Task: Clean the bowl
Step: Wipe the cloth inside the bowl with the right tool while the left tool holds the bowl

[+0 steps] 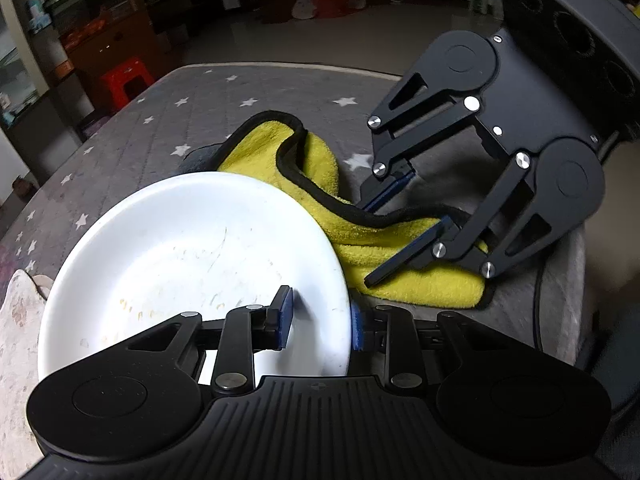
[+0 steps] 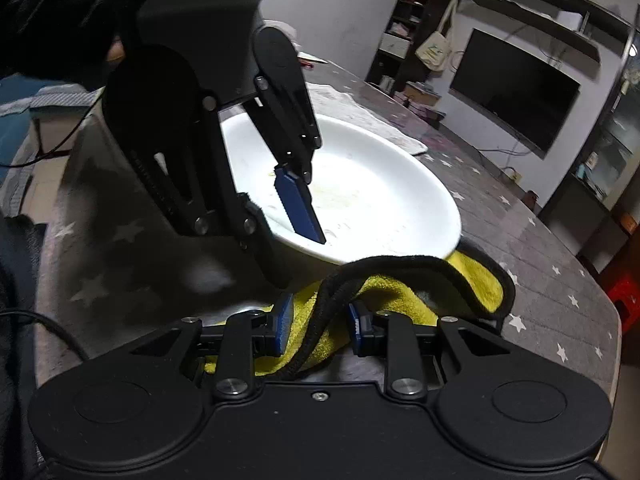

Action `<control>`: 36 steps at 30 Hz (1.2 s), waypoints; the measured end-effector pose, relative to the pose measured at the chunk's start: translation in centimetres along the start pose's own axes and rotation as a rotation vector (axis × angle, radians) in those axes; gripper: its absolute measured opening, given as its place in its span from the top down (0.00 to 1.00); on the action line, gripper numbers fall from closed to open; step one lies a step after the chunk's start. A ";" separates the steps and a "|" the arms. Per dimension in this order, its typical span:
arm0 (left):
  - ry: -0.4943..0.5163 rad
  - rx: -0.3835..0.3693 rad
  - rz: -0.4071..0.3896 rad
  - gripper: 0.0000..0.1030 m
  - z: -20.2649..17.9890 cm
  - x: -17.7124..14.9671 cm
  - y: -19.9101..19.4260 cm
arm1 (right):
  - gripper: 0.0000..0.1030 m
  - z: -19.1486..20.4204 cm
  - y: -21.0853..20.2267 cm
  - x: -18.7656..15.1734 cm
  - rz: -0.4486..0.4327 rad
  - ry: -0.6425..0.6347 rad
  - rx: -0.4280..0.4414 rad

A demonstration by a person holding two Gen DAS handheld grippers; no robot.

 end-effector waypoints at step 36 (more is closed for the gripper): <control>-0.096 -0.007 0.019 0.69 1.1 2.5 1.0 | 0.70 -3.7 3.1 1.3 -0.017 0.047 -0.065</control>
Point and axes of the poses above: each gripper's, at about its wrist camera, not at the fingertips, and y roughly the way its jaws point, z to its left, x to its top, the point moved 3 cm from there along y, roughly the way its jaws point, and after that the axes turned 12 degrees about y, right-handed, at the moved point
